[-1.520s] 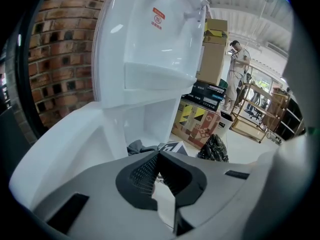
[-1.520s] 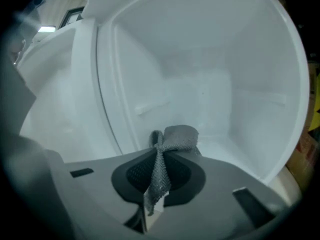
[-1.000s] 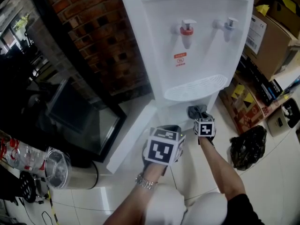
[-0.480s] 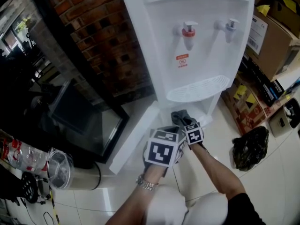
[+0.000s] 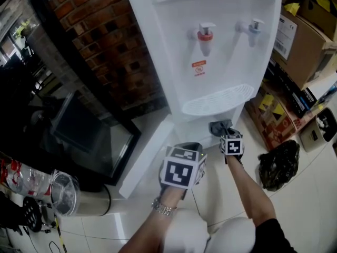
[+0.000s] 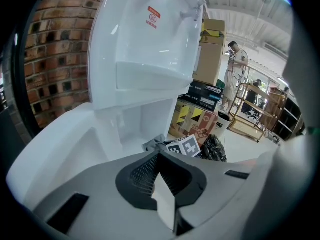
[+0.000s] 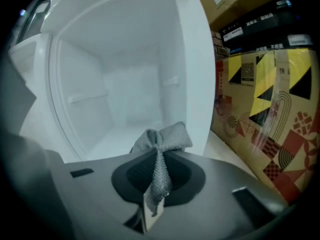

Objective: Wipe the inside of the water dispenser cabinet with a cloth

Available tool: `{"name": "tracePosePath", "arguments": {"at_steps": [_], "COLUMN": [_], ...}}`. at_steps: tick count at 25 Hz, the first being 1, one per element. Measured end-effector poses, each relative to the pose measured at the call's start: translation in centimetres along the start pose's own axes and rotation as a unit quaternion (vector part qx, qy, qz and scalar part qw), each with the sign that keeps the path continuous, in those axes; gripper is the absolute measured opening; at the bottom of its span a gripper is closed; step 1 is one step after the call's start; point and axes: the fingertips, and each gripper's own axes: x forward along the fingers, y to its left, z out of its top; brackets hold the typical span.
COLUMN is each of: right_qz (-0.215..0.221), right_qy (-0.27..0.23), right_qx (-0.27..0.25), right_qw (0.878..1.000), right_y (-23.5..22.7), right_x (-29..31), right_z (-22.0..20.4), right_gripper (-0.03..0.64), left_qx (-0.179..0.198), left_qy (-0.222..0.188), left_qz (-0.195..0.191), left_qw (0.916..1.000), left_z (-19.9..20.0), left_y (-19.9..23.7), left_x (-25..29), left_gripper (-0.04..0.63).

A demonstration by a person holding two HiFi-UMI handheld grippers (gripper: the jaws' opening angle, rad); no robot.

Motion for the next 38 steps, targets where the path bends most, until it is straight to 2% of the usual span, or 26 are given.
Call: {"name": "tracePosePath", "arguments": {"at_steps": [3, 8, 12, 15, 18, 21, 26, 30, 32, 34, 38], "right_qz": [0.005, 0.027, 0.028, 0.039, 0.048, 0.042, 0.042, 0.055, 0.062, 0.069, 0.085], "right_qy": [0.001, -0.026, -0.004, 0.018, 0.017, 0.008, -0.008, -0.022, -0.027, -0.025, -0.040], "right_qx": [0.004, -0.009, 0.004, 0.018, 0.054, 0.072, 0.042, 0.020, 0.021, 0.025, 0.020], "right_qw": [1.000, 0.999, 1.000, 0.999, 0.997, 0.996, 0.998, 0.998, 0.998, 0.997, 0.995], "right_y": [0.2, 3.2, 4.9, 6.6, 7.9, 8.1, 10.0, 11.2, 12.4, 13.2, 13.6], "right_x": [-0.2, -3.1, -9.0, -16.1, -25.4, -35.2, -50.1, -58.5, -63.2, -67.1, -69.9], "right_z": [0.1, 1.9, 2.8, 5.3, 10.8, 18.4, 33.8, 45.3, 48.6, 50.2, 54.5], "right_gripper": [0.021, 0.021, 0.021, 0.021, 0.021, 0.021, 0.021, 0.021, 0.021, 0.021, 0.021], "left_qx": [-0.002, -0.006, -0.014, -0.012, -0.018, -0.025, -0.016, 0.000, -0.012, -0.028, -0.019], "left_qy": [-0.007, -0.003, 0.009, 0.018, 0.032, 0.037, 0.054, 0.025, 0.033, 0.027, -0.003], "left_qz": [0.008, 0.020, 0.042, 0.047, 0.033, 0.018, 0.011, 0.020, 0.026, 0.028, 0.031], "left_qw": [0.9999, 0.9998, 0.9990, 0.9987, 0.9988, 0.9988, 0.9984, 0.9995, 0.9991, 0.9989, 0.9993], "left_z": [0.2, 0.0, -0.2, 1.8, 6.2, 13.1, 24.9, 37.0, 39.5, 41.8, 47.9], "left_y": [0.2, -0.3, -1.7, -3.2, -5.2, -8.7, -13.9, -15.2, -16.3, -17.7, -19.2], "left_x": [0.1, -0.6, -2.2, -4.9, -9.0, -14.9, -25.5, -32.0, -35.1, -37.7, -39.2], "left_gripper": [0.002, 0.002, 0.002, 0.002, 0.002, 0.002, 0.002, 0.002, 0.002, 0.002, 0.002]}}
